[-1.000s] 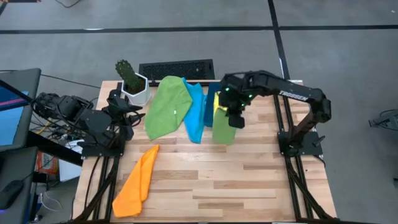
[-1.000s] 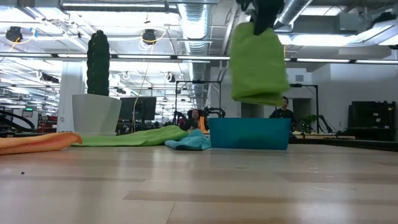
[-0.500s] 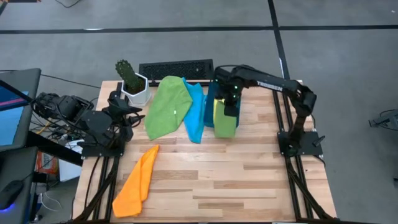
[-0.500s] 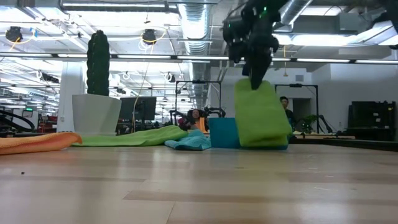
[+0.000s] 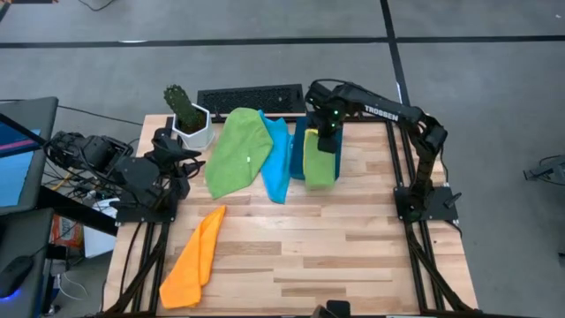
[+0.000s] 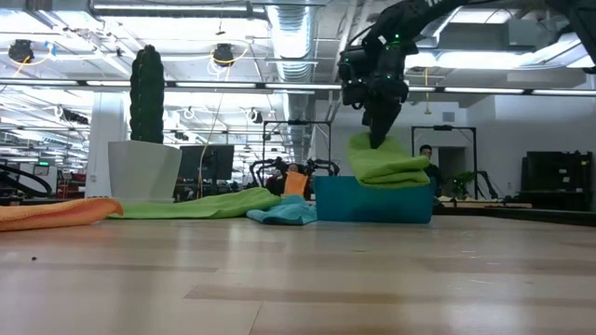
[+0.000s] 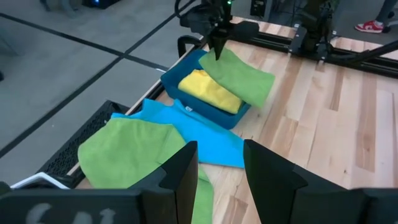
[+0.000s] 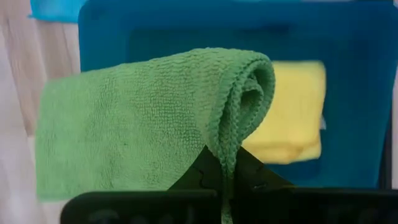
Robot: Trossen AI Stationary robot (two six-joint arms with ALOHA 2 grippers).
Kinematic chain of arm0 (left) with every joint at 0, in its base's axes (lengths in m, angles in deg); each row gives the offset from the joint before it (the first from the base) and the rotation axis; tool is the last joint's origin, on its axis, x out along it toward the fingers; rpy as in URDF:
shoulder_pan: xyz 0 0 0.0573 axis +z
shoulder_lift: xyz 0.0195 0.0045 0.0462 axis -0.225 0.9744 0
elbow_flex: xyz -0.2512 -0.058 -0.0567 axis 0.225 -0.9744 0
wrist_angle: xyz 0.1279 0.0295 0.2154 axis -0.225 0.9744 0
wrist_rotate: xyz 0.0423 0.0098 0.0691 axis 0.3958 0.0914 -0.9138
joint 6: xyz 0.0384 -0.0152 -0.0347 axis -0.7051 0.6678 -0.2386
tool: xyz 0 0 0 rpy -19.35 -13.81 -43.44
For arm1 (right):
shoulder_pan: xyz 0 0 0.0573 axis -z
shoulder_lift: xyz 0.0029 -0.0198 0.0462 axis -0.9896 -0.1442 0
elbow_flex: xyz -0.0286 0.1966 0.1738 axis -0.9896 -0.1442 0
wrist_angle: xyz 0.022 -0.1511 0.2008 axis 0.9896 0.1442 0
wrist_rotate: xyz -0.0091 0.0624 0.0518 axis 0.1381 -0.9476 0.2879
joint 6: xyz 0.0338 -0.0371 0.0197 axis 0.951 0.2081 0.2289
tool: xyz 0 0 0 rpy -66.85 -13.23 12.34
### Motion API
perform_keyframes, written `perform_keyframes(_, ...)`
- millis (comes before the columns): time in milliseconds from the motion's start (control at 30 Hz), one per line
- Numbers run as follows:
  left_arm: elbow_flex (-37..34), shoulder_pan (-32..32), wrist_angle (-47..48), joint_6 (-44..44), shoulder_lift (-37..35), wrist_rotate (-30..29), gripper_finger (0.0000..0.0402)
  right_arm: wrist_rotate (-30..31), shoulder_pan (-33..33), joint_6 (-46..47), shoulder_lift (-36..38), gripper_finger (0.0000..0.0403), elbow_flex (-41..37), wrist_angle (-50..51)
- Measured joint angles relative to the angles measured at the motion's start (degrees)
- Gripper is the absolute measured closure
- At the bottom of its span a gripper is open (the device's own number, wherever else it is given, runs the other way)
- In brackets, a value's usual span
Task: Fold microfiber towels
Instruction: Put the right green towel into the blue bin
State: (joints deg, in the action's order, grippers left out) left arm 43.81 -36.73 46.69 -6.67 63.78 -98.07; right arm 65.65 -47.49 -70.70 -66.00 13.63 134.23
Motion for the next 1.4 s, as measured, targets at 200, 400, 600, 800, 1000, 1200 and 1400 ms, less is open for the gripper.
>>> perform_keyframes(200, 0.0, 0.0, 0.2, 1.1, 0.0, -0.3, 0.0278, 0.0, 0.5, -0.1, 0.0, 0.038, -1.4, -2.2)
perform_keyframes(400, 0.0, 0.0, 0.8, 1.2, 0.0, -0.3, 0.0278, 0.0, 2.1, -0.1, 0.0, 0.038, -3.3, -2.9)
perform_keyframes(600, 0.0, 0.0, 0.8, 1.2, 0.0, -0.3, 0.0278, -0.1, 2.6, -0.2, 0.0, 0.038, -3.3, -5.1)
perform_keyframes(800, 0.0, 0.0, 0.8, 1.4, 0.0, -0.3, 0.0278, -0.1, 3.1, -1.0, -1.7, 0.038, -3.3, -5.5)
perform_keyframes(1000, 0.0, 0.0, 0.8, 1.9, 0.0, -0.3, 0.0278, 1.1, 3.0, -1.1, -5.8, 0.037, -3.3, -6.1)
perform_keyframes(1200, 0.0, 0.0, 0.9, 1.9, 0.0, -0.3, 0.0278, 4.2, 3.5, -0.9, -7.7, 0.0337, -3.0, -7.4)
perform_keyframes(1400, 0.0, 0.0, 1.0, 1.9, 0.0, -0.3, 0.0278, 6.1, 4.1, 0.8, -7.7, 0.033, -2.8, -9.4)
